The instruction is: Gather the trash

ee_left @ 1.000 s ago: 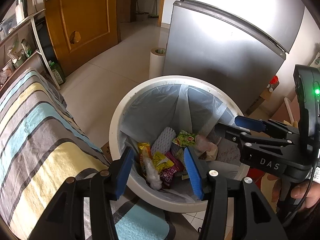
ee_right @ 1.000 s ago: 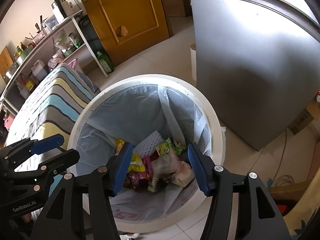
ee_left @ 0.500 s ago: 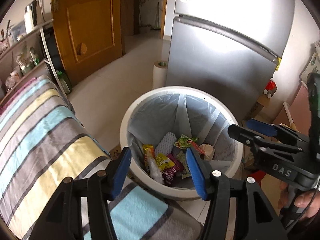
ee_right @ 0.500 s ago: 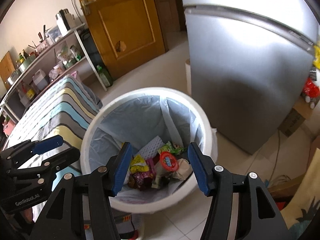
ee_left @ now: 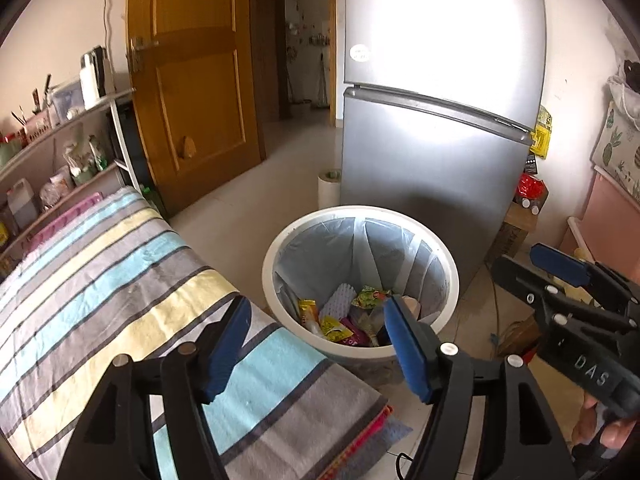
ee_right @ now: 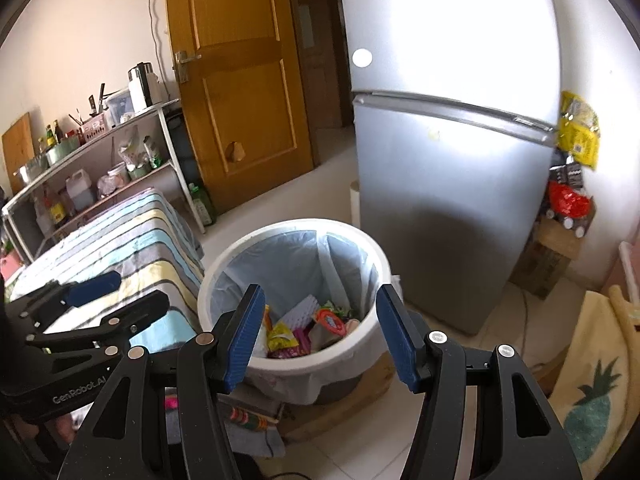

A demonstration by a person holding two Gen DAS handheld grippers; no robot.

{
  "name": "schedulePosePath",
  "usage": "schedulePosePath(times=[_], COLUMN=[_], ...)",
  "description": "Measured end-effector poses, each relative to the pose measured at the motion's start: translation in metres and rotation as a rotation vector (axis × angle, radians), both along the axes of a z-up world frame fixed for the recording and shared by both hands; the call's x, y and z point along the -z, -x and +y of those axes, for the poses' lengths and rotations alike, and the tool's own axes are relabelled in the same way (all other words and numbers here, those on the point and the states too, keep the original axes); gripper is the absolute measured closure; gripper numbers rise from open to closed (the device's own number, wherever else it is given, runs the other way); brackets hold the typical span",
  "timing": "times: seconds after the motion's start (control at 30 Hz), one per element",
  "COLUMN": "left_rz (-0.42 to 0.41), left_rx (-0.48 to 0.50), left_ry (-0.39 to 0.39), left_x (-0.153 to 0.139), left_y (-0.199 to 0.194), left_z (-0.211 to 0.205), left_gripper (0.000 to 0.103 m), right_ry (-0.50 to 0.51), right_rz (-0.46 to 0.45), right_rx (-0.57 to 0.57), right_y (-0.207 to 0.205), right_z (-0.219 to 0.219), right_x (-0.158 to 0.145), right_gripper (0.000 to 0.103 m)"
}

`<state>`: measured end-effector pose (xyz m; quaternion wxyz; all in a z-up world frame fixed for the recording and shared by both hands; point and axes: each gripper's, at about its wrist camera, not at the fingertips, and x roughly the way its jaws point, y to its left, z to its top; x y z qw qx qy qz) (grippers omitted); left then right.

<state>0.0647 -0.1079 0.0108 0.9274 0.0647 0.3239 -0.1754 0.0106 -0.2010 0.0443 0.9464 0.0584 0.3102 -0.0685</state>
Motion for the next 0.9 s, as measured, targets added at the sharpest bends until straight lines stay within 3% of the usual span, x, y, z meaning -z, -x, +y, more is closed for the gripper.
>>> schedulePosePath(times=[0.27,0.4,0.9], left_rz=[-0.028,-0.025,-0.032], left_rx=[-0.027,-0.049,-0.087], left_ry=[0.019,0.041,0.026], left_x=[-0.002,0.000,0.001], left_y=[0.019,0.024,0.033], left_z=[0.006,0.011,0.015], left_gripper=[0.029,0.024,0.024], right_ry=[0.040,0.009,0.015], right_rz=[-0.033,-0.023,-0.039], right_rx=[0.035,0.028,0.010], right_y=[0.024,0.028,0.037], right_z=[0.013,0.016,0.028], right_x=[0.002,0.005,0.007], right_gripper=[0.044,0.044,0.044])
